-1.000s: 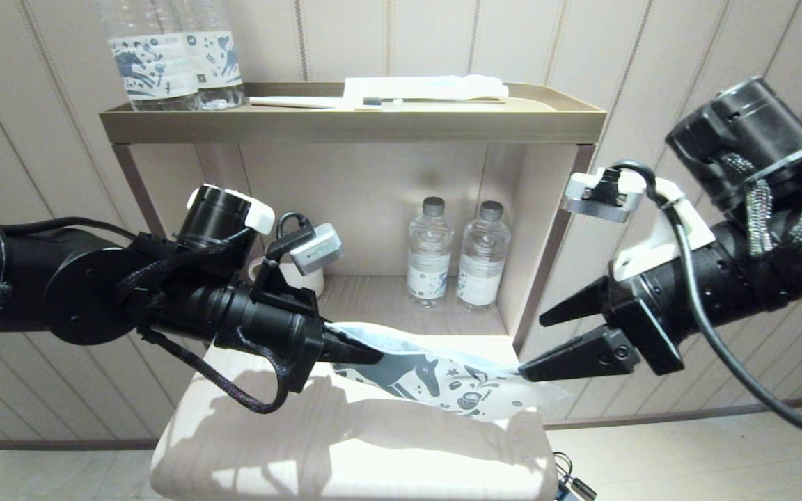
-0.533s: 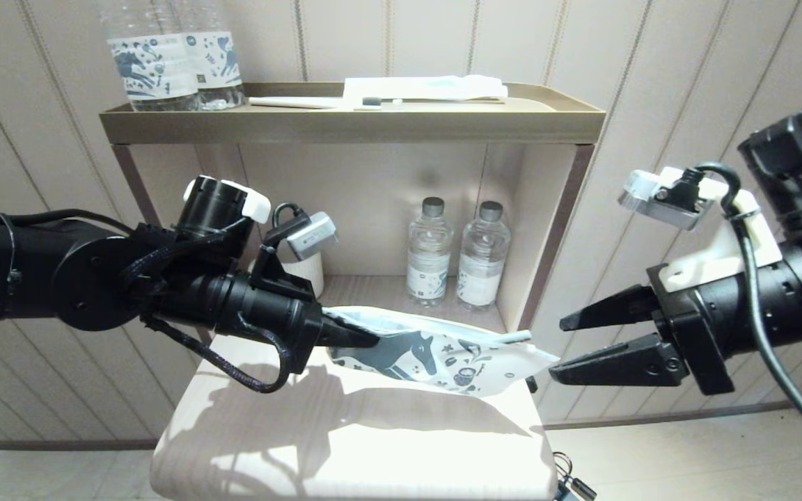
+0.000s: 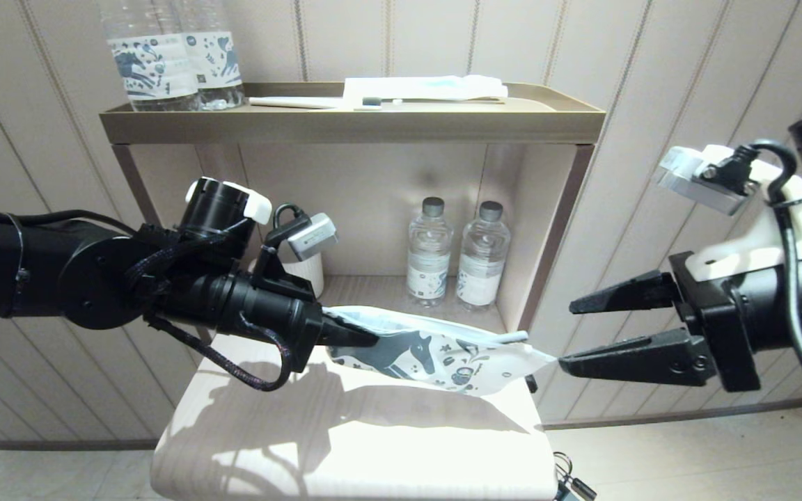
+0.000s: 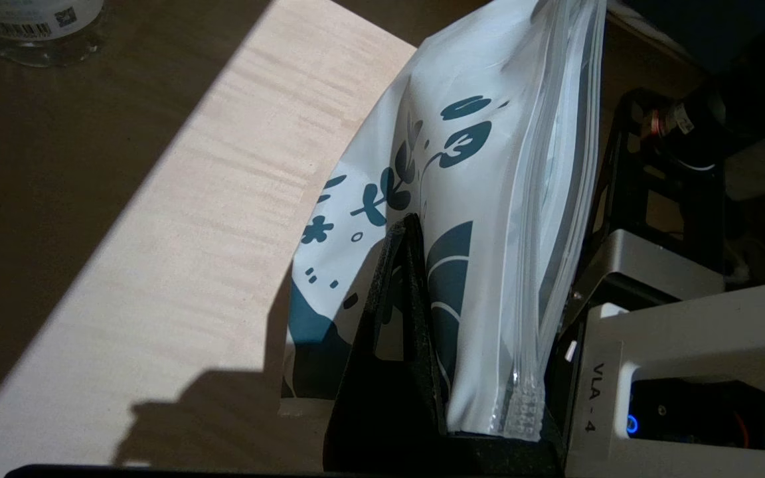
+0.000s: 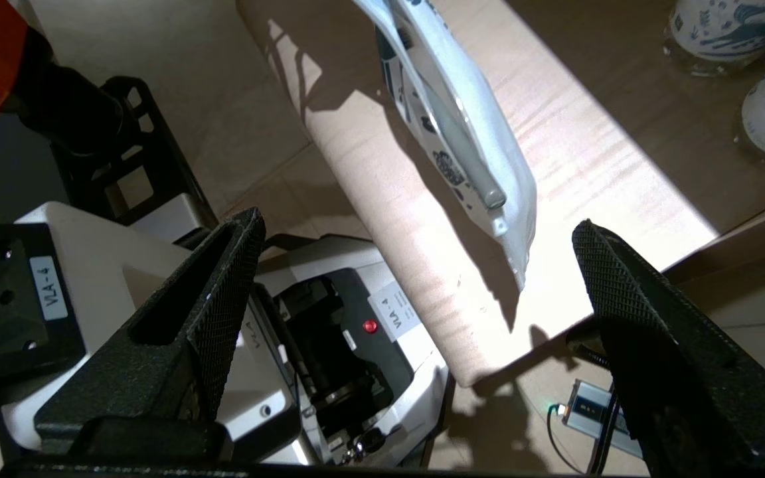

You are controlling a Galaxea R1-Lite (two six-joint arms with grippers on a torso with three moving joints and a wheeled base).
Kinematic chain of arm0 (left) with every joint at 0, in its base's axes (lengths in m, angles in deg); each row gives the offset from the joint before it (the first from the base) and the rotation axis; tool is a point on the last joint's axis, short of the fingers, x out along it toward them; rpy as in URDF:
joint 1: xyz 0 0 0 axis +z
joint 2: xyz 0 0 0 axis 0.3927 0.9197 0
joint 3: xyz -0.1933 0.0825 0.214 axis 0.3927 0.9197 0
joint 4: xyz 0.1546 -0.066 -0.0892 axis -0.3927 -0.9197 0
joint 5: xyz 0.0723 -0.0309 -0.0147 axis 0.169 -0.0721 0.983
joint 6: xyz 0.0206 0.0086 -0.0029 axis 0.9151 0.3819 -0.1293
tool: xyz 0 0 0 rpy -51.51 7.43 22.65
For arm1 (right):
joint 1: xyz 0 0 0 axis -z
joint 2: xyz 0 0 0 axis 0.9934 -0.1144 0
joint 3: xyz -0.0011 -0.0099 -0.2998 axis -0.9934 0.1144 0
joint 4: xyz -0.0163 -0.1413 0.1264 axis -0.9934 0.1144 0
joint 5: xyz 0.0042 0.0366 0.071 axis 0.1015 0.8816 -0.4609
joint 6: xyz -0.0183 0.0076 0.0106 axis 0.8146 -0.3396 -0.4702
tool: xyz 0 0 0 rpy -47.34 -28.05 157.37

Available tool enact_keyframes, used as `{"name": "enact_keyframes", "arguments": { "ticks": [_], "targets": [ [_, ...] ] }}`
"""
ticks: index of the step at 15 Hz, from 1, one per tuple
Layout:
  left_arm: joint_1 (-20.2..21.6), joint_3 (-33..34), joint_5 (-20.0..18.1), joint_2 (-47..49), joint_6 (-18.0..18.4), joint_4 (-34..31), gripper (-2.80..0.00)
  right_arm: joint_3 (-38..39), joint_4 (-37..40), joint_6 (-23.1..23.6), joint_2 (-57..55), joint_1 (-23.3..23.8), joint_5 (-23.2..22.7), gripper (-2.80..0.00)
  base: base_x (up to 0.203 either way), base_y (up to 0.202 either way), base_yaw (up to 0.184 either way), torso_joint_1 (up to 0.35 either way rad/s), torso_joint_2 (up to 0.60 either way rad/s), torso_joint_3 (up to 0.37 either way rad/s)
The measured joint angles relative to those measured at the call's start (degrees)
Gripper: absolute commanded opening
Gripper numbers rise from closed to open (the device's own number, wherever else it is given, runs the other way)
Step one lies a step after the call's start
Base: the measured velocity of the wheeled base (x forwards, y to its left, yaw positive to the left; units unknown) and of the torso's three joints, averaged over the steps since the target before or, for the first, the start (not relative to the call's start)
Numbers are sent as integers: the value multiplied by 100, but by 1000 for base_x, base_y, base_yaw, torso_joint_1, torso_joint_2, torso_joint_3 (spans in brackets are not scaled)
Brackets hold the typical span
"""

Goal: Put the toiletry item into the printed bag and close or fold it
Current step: Hand it to the other hand

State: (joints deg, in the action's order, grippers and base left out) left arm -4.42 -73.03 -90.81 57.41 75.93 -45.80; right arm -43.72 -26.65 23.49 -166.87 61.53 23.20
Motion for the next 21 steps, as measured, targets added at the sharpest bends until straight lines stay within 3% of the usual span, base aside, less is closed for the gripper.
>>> {"name": "enact_keyframes", "arguments": {
  "ticks": [3, 4, 15, 18, 21],
  "targets": [
    [4, 0, 0, 0, 4, 1, -280, 246, -547, -218, -2, -5, 20, 0, 0, 0, 0, 0, 0, 0],
    [4, 0, 0, 0, 4, 1, -280, 293, -585, -221, -8, -2, 27, -280, 0, 0, 0, 0, 0, 0],
    [26, -11, -6, 7, -8, 0, -280, 464, -841, -254, -306, 5, 55, -280, 0, 0, 0, 0, 0, 0],
    [54, -137, -11, -28, -354, -13, -280, 434, -871, -247, -350, 102, 139, -280, 0, 0, 0, 0, 0, 0],
    [124, -238, -16, -33, -429, -35, -280, 360, -1016, -227, -319, 462, 151, -280, 0, 0, 0, 0, 0, 0]
  ]
}}
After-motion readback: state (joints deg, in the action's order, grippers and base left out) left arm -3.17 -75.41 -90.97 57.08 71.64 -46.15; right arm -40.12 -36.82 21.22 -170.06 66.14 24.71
